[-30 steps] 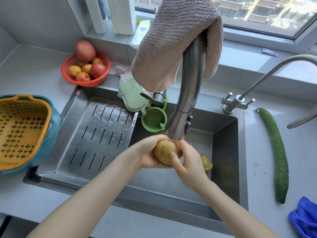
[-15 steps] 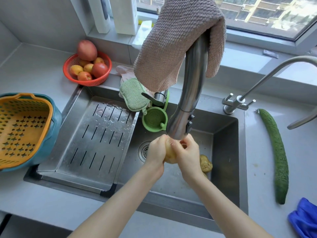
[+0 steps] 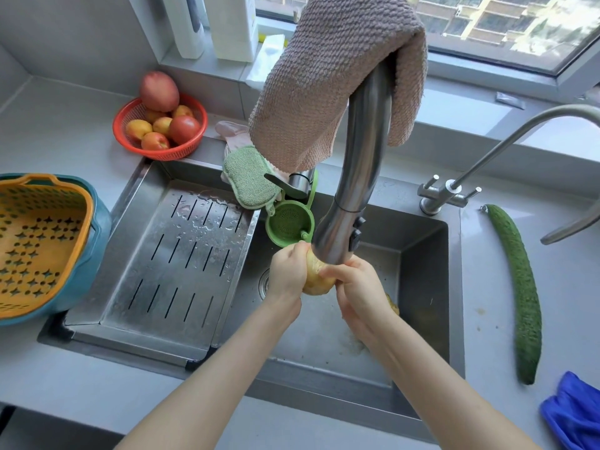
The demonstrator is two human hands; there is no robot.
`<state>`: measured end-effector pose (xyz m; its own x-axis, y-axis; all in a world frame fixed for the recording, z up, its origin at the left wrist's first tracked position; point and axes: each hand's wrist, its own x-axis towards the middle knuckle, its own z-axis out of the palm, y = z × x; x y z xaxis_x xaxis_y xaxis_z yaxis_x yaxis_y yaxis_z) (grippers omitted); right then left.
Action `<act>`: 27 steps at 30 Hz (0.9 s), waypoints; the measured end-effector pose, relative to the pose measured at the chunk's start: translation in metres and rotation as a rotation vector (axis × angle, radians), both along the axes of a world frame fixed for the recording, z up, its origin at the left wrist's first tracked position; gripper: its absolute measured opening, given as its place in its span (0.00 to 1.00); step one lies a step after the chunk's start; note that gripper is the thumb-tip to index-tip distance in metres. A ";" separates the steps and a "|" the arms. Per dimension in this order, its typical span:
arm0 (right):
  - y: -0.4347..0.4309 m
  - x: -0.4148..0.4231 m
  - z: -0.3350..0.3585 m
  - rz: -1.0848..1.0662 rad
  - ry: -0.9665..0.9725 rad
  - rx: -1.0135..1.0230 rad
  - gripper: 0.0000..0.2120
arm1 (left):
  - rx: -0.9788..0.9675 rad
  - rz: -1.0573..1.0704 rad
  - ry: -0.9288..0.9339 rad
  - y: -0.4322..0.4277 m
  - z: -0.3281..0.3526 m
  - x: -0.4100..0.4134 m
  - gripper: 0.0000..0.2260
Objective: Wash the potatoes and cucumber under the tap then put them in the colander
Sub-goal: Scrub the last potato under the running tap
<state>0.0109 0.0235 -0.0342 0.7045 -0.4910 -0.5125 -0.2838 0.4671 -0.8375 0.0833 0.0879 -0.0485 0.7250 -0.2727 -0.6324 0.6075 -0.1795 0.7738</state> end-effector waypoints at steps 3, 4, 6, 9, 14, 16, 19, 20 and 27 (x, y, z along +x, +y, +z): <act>-0.002 0.003 0.000 -0.023 -0.013 0.051 0.16 | 0.023 -0.048 -0.055 0.000 -0.001 -0.004 0.07; -0.003 0.004 -0.001 -0.029 -0.005 0.068 0.17 | 0.033 -0.059 -0.056 0.001 -0.002 -0.005 0.07; -0.005 0.003 -0.003 -0.018 0.014 0.086 0.22 | 0.049 -0.059 -0.036 0.002 -0.005 -0.006 0.07; -0.008 -0.002 -0.001 0.003 -0.020 0.137 0.23 | 0.049 -0.008 0.038 0.001 -0.004 -0.004 0.11; 0.011 -0.017 -0.019 0.192 0.053 -0.559 0.11 | -0.145 0.063 0.403 -0.002 -0.003 0.002 0.11; 0.018 -0.016 -0.028 0.180 0.137 -0.924 0.12 | -0.224 0.040 0.413 -0.005 0.001 -0.002 0.12; 0.019 -0.002 -0.024 -0.034 0.240 -0.781 0.14 | -0.107 -0.021 0.094 -0.013 0.006 -0.015 0.15; 0.016 0.004 -0.022 -0.087 0.257 -0.643 0.13 | -0.005 -0.065 -0.084 -0.014 0.006 -0.017 0.14; -0.019 0.018 0.009 0.293 0.552 0.418 0.16 | -0.045 -0.448 -0.867 0.021 0.000 -0.018 0.11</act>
